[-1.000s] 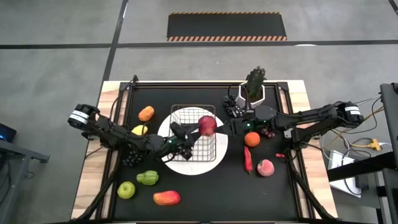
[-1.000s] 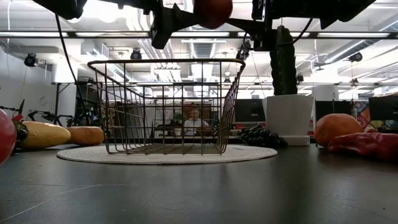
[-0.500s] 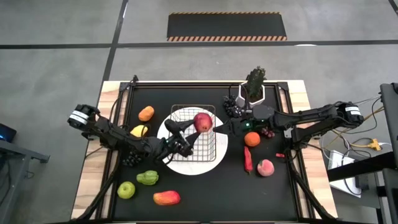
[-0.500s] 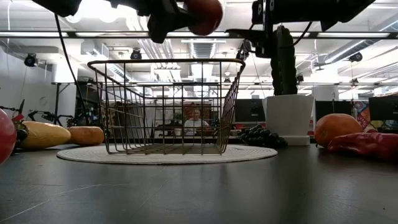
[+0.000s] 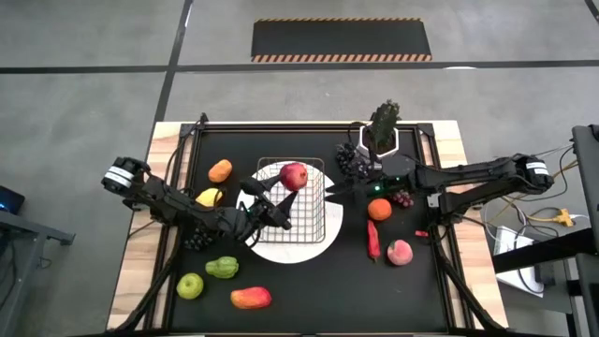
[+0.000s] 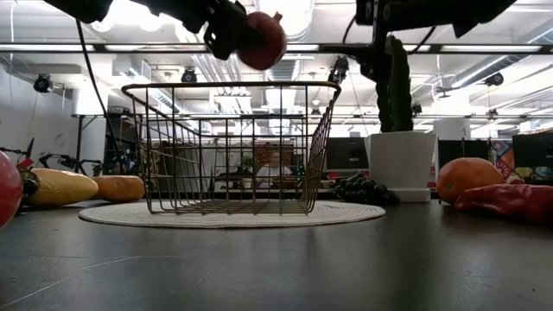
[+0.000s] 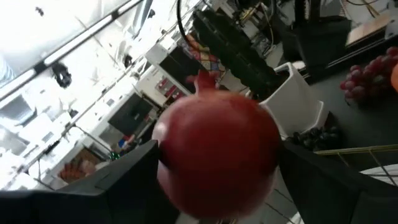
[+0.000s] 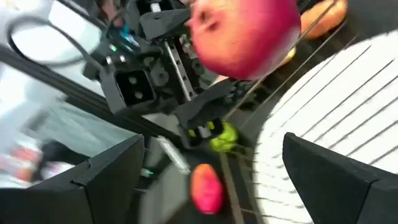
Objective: Build produce basket
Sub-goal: Put the pomegranate into the wire basket, then put the orange into the wire basket
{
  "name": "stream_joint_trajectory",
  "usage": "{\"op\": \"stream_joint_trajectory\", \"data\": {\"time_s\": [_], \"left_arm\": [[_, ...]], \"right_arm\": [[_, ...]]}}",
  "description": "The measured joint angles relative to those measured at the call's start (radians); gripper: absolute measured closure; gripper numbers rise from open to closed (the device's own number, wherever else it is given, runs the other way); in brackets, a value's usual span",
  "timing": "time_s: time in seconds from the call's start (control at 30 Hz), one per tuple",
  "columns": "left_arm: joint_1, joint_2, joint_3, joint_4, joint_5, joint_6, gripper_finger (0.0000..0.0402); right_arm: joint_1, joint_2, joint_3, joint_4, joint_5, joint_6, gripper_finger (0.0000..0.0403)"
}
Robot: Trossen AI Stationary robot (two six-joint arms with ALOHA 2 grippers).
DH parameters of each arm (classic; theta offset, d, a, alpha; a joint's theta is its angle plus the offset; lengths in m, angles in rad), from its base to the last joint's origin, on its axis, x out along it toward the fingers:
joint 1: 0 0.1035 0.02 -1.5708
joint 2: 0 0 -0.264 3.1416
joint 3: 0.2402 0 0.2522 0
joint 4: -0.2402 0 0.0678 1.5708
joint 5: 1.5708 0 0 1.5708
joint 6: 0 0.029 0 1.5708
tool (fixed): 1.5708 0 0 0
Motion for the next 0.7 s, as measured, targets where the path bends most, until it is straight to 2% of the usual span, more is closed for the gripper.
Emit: {"op": "stream_joint_trajectory", "data": {"time_s": [0.1, 0.17, 0.27, 0.3, 0.7], "left_arm": [[-0.001, 0.000, 0.000, -0.036, 0.002, -0.061, 0.0101], [-0.003, 0.000, 0.000, -0.050, 0.002, -0.083, 0.0101], [-0.003, 0.003, 0.000, -0.050, 0.002, -0.109, 0.0101], [-0.003, 0.003, 0.000, -0.051, 0.001, -0.120, 0.0101], [-0.037, 0.000, 0.000, -0.051, 0.001, -0.192, 0.0101]], "right_arm": [[0.000, -0.023, 0.055, -0.155, 0.065, -0.227, 0.0039], [0.001, -0.028, 0.100, -0.288, 0.171, -0.387, 0.0039], [0.002, -0.008, 0.148, -0.419, 0.334, -0.505, 0.0039], [0.002, 0.005, 0.153, -0.430, 0.359, -0.524, 0.0039], [0.009, 0.120, 0.171, -0.400, 0.361, -0.617, 0.0039]]}}
